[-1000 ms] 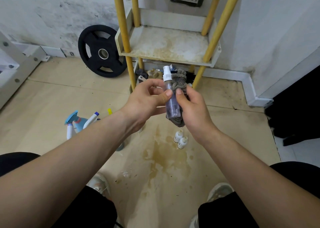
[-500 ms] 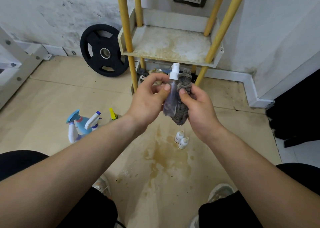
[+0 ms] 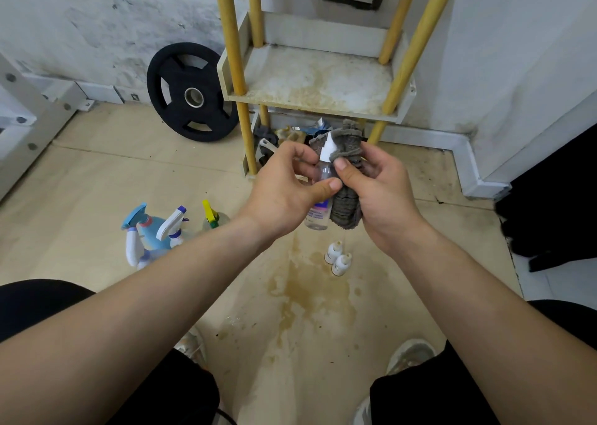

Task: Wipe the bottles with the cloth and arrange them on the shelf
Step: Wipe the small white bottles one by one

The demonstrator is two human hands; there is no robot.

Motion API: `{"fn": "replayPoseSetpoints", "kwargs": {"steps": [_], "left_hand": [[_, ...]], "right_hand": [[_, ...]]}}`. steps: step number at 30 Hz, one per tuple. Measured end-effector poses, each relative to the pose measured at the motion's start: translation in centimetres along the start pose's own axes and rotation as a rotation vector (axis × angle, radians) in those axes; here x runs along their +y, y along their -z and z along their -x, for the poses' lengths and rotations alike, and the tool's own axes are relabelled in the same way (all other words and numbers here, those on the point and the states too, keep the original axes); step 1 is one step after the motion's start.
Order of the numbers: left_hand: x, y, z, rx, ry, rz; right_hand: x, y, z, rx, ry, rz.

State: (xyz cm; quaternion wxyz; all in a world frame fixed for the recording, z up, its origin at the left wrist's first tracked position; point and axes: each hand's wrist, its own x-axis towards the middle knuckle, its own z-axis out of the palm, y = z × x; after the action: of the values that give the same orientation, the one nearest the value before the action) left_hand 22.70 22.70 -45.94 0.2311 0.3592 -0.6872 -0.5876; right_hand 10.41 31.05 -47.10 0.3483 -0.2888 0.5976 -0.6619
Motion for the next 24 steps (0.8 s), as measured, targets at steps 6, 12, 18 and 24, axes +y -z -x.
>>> {"fn": "replayPoseSetpoints", "kwargs": {"steps": [6, 12, 18, 24], "left_hand": [[0.3, 0.5, -0.5, 0.081, 0.05, 0.065], [1.5, 2.0, -0.9, -0.013, 0.192, 0.393], [0.7, 2.0, -0.9, 0.058, 0.258, 0.479], [0.8, 2.6, -1.4, 0.176, 0.297, 0.562]], "right_hand": [[0.1, 0.2, -0.5, 0.14, -0.042, 0.005], [-0.2, -0.9, 0.1, -0.005, -0.075, -0.041], [0.9, -1.1, 0.9, -0.178, 0.114, 0.493], [1.1, -0.7, 1.0, -0.159, 0.074, 0.531]]}}
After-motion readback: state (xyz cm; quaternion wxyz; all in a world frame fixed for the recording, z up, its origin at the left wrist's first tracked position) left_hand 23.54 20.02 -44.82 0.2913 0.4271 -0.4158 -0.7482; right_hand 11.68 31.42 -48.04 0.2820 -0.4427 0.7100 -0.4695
